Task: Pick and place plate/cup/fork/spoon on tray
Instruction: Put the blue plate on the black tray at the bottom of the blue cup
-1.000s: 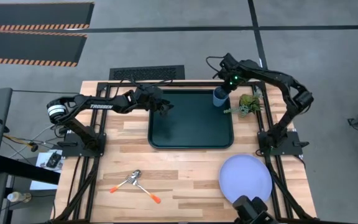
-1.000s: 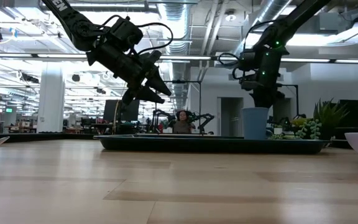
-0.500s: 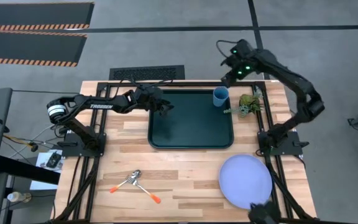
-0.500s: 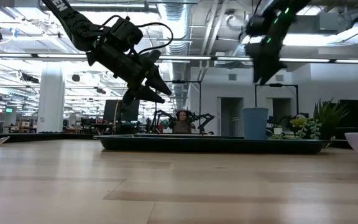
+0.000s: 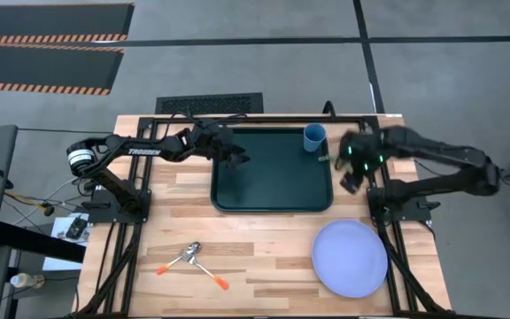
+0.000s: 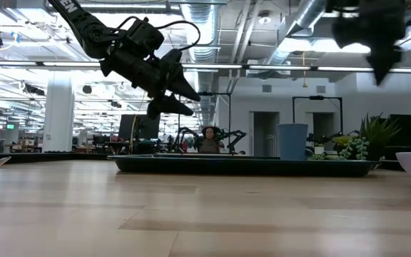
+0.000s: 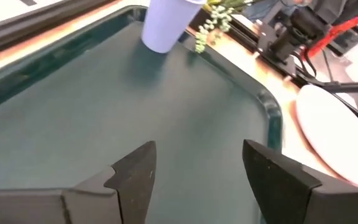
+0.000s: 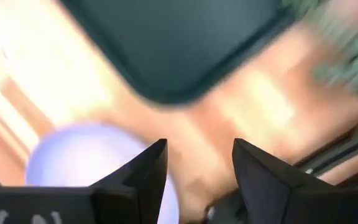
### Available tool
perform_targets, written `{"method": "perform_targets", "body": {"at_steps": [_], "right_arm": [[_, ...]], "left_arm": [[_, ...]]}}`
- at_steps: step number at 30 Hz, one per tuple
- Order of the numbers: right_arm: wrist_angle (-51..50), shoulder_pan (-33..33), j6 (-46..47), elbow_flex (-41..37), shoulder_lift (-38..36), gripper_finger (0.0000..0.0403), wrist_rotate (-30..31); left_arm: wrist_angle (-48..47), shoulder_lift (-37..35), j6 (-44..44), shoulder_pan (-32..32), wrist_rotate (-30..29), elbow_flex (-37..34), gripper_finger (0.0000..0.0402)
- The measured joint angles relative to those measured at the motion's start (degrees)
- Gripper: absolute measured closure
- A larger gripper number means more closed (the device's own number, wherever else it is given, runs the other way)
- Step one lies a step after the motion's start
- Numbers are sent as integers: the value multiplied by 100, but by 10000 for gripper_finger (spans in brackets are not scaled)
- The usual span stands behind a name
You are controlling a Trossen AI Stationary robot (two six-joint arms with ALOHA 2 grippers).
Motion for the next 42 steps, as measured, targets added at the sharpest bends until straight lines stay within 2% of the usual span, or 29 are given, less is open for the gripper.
{"method": "perform_targets", "body": {"at_steps": [4, 8, 12, 17, 24, 35, 38, 42], "right_arm": [[381, 1076, 912, -894, -410, 188, -254], [1141, 1905, 1555, -1477, -466, 183, -269], [1802, 2428, 2215, -1892, -169, 184, -267], [1978, 2908, 2212, -2021, 412, 186, -224], [1983, 3013, 1689, -2024, 1143, 186, -176], [2635, 2865, 927, -2216, 2171, 189, -225], [2721, 2882, 905, -2248, 2277, 219, -230], [2669, 2922, 888, -2244, 2268, 312, -331]], "left_arm": [[-2, 0, 5, -8, 238, 0, 160], [-4, 0, 19, -47, 296, 0, 151], [-5, 0, 21, -117, 298, 0, 150], [-10, 0, 144, -204, 293, 0, 150], [-28, 0, 190, -252, 191, 0, 150], [-99, 0, 185, -252, 183, 0, 150], [-115, 0, 183, -252, 180, 0, 150], [-118, 0, 181, -252, 178, 0, 150]]}}
